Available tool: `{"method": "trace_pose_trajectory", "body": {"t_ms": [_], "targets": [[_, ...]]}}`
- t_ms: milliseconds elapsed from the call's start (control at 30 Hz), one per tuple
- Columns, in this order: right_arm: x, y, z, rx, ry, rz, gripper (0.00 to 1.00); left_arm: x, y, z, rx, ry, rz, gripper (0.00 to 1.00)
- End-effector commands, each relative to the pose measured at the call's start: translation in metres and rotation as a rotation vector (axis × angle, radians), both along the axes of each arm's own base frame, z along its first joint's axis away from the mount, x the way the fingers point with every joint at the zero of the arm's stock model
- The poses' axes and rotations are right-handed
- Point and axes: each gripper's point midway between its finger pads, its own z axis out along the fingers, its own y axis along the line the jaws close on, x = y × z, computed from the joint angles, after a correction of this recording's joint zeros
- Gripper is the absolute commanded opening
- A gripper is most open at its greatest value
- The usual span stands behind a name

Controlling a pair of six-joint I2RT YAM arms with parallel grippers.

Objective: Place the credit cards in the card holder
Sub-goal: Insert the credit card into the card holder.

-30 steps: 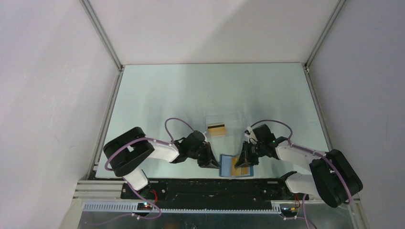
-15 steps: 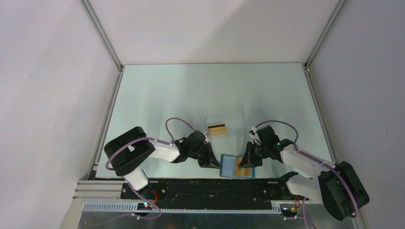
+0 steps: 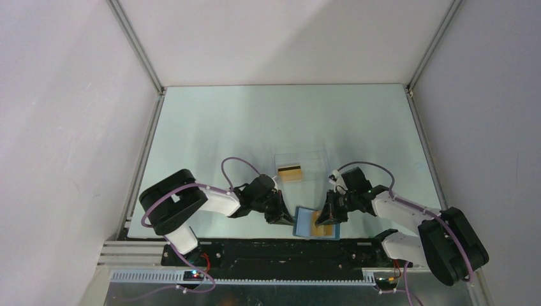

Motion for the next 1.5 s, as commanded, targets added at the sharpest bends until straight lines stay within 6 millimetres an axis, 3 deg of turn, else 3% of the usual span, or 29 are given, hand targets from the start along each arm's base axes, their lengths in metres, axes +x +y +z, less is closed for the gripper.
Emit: {"method": "trace_pose_trajectory", "body": {"t_ms": [0,167,300,500,767,967,1267,1467], "targets": [[-0.006,0.007,0.006,0.066,-0.019,0.063,0.00,-0.005,0.020,-0.031,0.141,0.018,0.015,0.00],[-0.010,0.003,-0.004,0.037,0.022,0.073,0.02,-0.005,0.019,-0.030,0.135,0.017,0.007,0.00],[-0.007,-0.001,-0.016,-0.029,0.044,0.062,0.17,-0.005,0.018,-0.029,0.133,0.017,0.004,0.00],[0.003,-0.003,-0.011,-0.094,0.007,0.044,0.47,-0.005,0.018,-0.030,0.133,0.017,0.005,0.00],[0.004,-0.001,-0.006,-0.125,-0.002,0.040,0.69,-0.004,0.016,-0.028,0.126,0.016,0.002,0.00],[0.003,0.011,-0.011,-0.127,0.011,0.055,0.73,-0.001,0.013,-0.023,0.113,0.007,0.008,0.00],[0.018,0.053,-0.004,-0.086,-0.009,0.125,0.74,0.010,0.025,-0.008,0.101,-0.044,0.134,0.00],[0.020,0.045,-0.004,-0.204,-0.029,0.152,0.78,0.014,0.040,-0.008,0.116,-0.050,0.240,0.00]]}}
